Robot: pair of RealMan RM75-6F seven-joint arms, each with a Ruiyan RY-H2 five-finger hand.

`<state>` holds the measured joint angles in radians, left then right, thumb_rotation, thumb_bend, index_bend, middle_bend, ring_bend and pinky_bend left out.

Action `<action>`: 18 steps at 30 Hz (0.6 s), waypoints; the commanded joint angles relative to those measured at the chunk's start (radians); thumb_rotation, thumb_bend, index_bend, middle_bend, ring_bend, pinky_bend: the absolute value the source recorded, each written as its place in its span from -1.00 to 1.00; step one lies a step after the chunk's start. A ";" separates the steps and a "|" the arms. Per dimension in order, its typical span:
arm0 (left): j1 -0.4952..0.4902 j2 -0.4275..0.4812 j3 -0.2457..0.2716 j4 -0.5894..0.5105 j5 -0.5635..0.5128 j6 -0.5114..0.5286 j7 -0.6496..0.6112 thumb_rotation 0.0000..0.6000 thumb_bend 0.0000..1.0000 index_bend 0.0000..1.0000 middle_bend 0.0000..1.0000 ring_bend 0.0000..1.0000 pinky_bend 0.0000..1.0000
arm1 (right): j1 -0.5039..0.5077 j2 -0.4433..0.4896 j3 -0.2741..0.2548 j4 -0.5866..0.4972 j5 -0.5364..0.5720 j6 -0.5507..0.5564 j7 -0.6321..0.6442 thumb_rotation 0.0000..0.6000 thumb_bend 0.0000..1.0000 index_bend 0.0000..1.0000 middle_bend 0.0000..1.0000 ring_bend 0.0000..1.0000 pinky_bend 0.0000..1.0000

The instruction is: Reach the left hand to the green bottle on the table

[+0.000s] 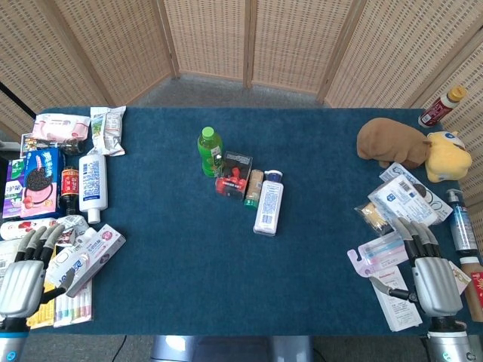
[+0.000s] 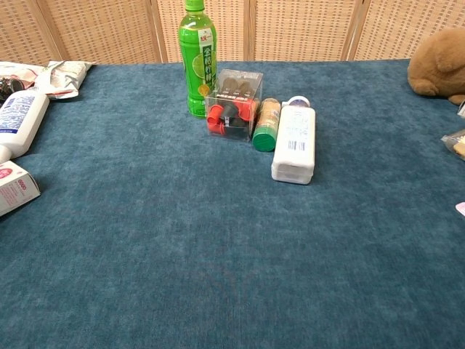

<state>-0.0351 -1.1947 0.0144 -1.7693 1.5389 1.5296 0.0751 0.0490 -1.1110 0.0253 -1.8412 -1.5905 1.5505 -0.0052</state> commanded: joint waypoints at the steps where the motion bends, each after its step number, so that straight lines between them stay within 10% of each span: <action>1: -0.133 0.021 -0.105 -0.029 -0.133 -0.197 -0.149 1.00 -0.19 -1.00 -1.00 -1.00 -1.00 | -0.003 0.004 -0.004 -0.008 0.005 -0.007 0.001 0.65 -0.85 -1.00 -0.95 -1.00 -1.00; 18: -0.558 -0.304 -0.363 0.303 -0.398 -0.630 -0.370 1.00 -0.26 -1.00 -1.00 -1.00 -1.00 | -0.081 0.075 -0.039 -0.041 0.051 0.033 0.057 0.66 -0.86 -1.00 -0.95 -1.00 -1.00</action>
<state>-0.5400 -1.4417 -0.3157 -1.5258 1.1712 0.9459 -0.2609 -0.0258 -1.0411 -0.0108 -1.8835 -1.5414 1.5774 0.0450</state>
